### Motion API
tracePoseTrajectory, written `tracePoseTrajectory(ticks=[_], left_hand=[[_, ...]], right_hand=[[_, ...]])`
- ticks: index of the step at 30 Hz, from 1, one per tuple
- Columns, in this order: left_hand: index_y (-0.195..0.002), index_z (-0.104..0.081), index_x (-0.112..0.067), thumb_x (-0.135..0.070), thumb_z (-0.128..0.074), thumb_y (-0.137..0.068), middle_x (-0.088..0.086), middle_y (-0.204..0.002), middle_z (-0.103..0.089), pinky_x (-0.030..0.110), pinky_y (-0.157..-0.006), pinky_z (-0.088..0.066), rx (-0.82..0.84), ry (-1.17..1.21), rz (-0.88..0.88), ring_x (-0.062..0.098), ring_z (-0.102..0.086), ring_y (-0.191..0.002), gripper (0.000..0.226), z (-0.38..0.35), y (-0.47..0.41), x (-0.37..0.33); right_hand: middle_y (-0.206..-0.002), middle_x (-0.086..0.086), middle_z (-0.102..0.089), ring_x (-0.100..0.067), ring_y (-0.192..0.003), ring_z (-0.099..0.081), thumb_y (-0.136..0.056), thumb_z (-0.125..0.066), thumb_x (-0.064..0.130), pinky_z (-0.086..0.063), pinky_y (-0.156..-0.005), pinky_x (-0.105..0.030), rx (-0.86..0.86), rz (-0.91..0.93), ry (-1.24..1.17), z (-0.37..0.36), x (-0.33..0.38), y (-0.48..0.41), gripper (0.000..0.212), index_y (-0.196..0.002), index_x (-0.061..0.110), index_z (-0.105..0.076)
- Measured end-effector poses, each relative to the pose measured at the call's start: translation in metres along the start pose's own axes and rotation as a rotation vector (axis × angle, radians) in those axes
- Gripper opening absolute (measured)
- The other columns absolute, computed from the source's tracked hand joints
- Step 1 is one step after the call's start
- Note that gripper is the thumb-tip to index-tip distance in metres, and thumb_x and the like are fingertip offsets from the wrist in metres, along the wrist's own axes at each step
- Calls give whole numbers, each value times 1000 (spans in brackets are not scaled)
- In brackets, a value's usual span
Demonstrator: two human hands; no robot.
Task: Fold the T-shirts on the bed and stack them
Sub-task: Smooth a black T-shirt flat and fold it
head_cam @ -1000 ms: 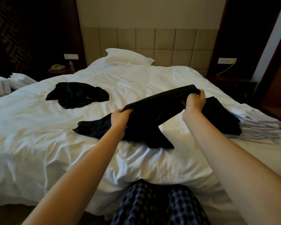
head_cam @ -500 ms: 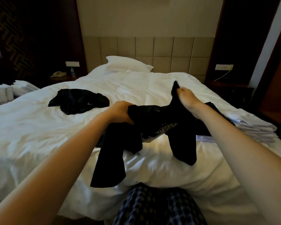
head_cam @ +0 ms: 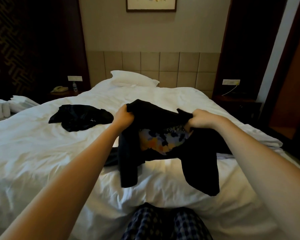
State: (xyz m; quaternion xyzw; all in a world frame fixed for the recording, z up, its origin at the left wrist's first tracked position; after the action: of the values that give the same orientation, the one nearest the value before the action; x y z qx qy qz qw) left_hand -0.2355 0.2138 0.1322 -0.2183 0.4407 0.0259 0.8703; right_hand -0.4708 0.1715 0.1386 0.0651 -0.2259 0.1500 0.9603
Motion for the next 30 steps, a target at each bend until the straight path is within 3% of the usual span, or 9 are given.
tracePoseTrajectory(ticks=[3,6,9,12,18,23,25,28,30], left_hand=[[-94,-50,-5,-1,-37,-95,8,-78,-54,33,-70,-41,-5,73,-1,20,-51,-77,14,11,-1,-15],[-99,-53,-5,-3,-36,-97,3,-79,-54,24,-63,-43,29,210,-3,15,-53,-73,17,14,1,-31],[-112,-54,-3,-11,-37,-100,7,-86,-57,28,-70,-48,34,351,28,20,-57,-81,22,18,3,-52],[-111,-54,-6,-19,-37,-101,6,-85,-57,28,-70,-49,47,537,76,17,-58,-78,23,24,8,-75],[-82,-60,-12,-34,-47,-97,5,-73,-62,26,-62,-48,335,670,260,15,-61,-60,29,35,7,-79],[-92,-58,-7,-24,-47,-97,12,-85,-63,33,-73,-51,408,338,366,23,-62,-78,21,24,-2,-22],[-95,-57,-2,-18,-47,-96,12,-85,-62,31,-68,-51,427,193,413,23,-61,-76,19,13,-1,7],[-105,-57,0,-13,-50,-95,11,-89,-62,30,-69,-53,422,110,385,22,-62,-78,18,-2,-7,39],[-113,-56,-1,-12,-48,-96,11,-95,-62,30,-73,-54,455,134,357,21,-62,-81,21,-12,-14,55]], right_hand=[[-74,-11,-61,-23,-66,-55,-78,-64,2,-40,-57,-28,-206,-11,-557,29,-5,14,8,-86,2,-64],[-52,-4,-62,-22,-59,-56,-81,-58,-2,-43,-52,-25,-338,61,-971,43,-3,28,8,-76,3,-61],[-67,-7,-67,-21,-60,-63,-89,-49,12,-49,-57,-24,-201,148,-1215,43,8,40,21,-83,4,-67],[-65,-4,-69,-16,-59,-67,-94,-43,19,-53,-57,-20,-75,268,-1376,49,23,48,46,-62,12,-75],[-65,-4,-68,-15,-57,-64,-92,-47,18,-51,-64,-24,-54,234,-1228,69,32,44,29,-74,9,-68],[-33,-2,-45,-10,-25,-42,-94,-44,5,-34,-33,-13,-94,-77,-764,40,10,15,43,-53,6,-56],[-43,-8,-49,-17,-36,-48,-92,-49,8,-38,-40,-22,-58,-208,-722,15,-4,4,37,-56,6,-56],[-79,-12,-54,-26,-66,-54,-85,-64,14,-41,-57,-32,-93,-317,-696,-11,-23,-10,16,-88,1,-56],[-96,-13,-54,-29,-85,-56,-84,-66,13,-40,-63,-33,-147,-322,-658,-21,-33,-27,39,-116,-4,-50]])
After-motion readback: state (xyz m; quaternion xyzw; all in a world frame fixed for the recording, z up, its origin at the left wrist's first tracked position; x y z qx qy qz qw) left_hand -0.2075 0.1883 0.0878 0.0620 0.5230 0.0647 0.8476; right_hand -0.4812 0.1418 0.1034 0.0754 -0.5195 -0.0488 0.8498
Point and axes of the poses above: each hand's wrist, its own y-axis away from the middle knuckle, its own z-axis out of the back of the hand, x = y × z, the point moved 6 cm from there along -y, towards the middle knuckle
